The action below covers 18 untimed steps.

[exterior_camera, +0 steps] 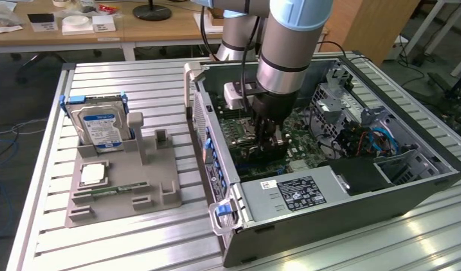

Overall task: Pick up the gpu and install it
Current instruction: 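Insert the gpu into the slot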

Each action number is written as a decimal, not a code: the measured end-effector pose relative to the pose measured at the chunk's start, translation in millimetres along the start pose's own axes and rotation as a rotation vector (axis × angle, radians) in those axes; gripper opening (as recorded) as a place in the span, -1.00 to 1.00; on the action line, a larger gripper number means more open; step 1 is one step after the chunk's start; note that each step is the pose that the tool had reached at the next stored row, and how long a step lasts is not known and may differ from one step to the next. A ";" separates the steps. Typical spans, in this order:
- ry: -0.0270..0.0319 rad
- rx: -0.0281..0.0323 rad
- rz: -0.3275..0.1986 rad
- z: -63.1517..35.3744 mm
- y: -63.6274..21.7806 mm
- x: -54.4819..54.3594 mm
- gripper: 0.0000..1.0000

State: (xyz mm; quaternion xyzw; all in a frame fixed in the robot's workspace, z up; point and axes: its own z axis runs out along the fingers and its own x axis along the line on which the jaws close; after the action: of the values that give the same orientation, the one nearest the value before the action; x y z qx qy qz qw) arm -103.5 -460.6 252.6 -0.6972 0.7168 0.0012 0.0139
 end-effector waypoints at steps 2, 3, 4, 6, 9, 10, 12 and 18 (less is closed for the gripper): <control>0.0001 -0.0001 0.000 0.0 0.0 0.0 -0.47; 0.0001 0.0000 0.000 0.0 0.0 0.0 -0.47; 0.0001 -0.0001 0.000 0.0 0.0 0.0 -0.47; 0.0001 -0.0001 0.000 0.0 0.0 0.0 -0.47; 0.0001 -0.0001 0.000 -0.1 0.0 0.0 -0.47; 0.0001 -0.0002 0.000 -0.1 0.0 0.0 -0.47; -0.0005 -0.0001 0.001 0.2 0.4 -0.1 -0.45; 0.0000 -0.0001 0.000 0.0 0.0 0.0 -0.09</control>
State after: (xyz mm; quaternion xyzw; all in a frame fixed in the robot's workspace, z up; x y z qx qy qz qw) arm -103.6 -460.6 252.7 -0.6972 0.7168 0.0012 0.0139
